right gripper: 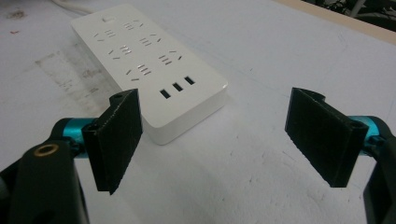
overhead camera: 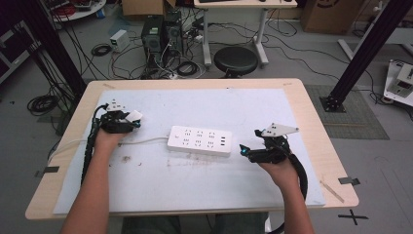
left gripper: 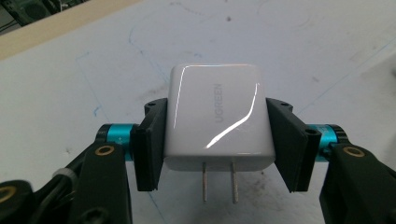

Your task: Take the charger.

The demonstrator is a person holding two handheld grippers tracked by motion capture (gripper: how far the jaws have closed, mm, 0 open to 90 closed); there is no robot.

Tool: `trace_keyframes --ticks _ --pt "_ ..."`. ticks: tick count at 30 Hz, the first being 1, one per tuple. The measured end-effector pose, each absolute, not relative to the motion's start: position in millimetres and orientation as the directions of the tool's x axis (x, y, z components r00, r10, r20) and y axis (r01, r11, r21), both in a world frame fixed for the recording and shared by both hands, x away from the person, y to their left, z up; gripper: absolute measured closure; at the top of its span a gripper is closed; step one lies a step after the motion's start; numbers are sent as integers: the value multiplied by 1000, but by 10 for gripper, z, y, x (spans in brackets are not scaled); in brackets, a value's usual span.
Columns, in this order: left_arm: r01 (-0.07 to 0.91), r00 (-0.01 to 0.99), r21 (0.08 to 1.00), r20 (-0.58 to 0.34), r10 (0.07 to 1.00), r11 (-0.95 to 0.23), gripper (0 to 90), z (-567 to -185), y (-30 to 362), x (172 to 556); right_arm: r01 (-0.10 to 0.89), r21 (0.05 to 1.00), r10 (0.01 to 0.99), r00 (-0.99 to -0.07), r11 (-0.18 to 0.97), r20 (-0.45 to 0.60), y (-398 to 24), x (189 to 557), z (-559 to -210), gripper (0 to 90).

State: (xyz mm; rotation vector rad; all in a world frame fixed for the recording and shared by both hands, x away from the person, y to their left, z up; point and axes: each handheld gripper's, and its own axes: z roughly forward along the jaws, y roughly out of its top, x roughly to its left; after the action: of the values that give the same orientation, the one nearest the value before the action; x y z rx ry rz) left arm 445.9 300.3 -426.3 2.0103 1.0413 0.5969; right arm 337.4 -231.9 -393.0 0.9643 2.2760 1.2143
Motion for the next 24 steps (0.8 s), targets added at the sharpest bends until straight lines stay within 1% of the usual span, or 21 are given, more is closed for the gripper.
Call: trace_keyframes --ticks 4,13,17,20,24 --pt "444 574 828 30 818 -343 425 -4070 3040 4300 385 836 717 -697 391 -14 -2312 3371 -3899 194" --pt "372 649 847 56 759 -380 425 -3659 2919 3758 375 839 698 -716 394 -8 -2334 3333 -3810 195" --pt "337 682 868 42 730 -365 425 -3590 2857 3513 376 839 697 -717 394 -5 -2361 3303 -3794 195" --pt "319 706 867 52 706 -383 425 -3573 2824 3370 374 841 696 -718 390 -4 -2372 3288 -3793 194" --pt "297 726 870 62 685 -394 425 -3568 2767 3266 380 840 701 -713 389 -2 -2381 3262 -3789 194"
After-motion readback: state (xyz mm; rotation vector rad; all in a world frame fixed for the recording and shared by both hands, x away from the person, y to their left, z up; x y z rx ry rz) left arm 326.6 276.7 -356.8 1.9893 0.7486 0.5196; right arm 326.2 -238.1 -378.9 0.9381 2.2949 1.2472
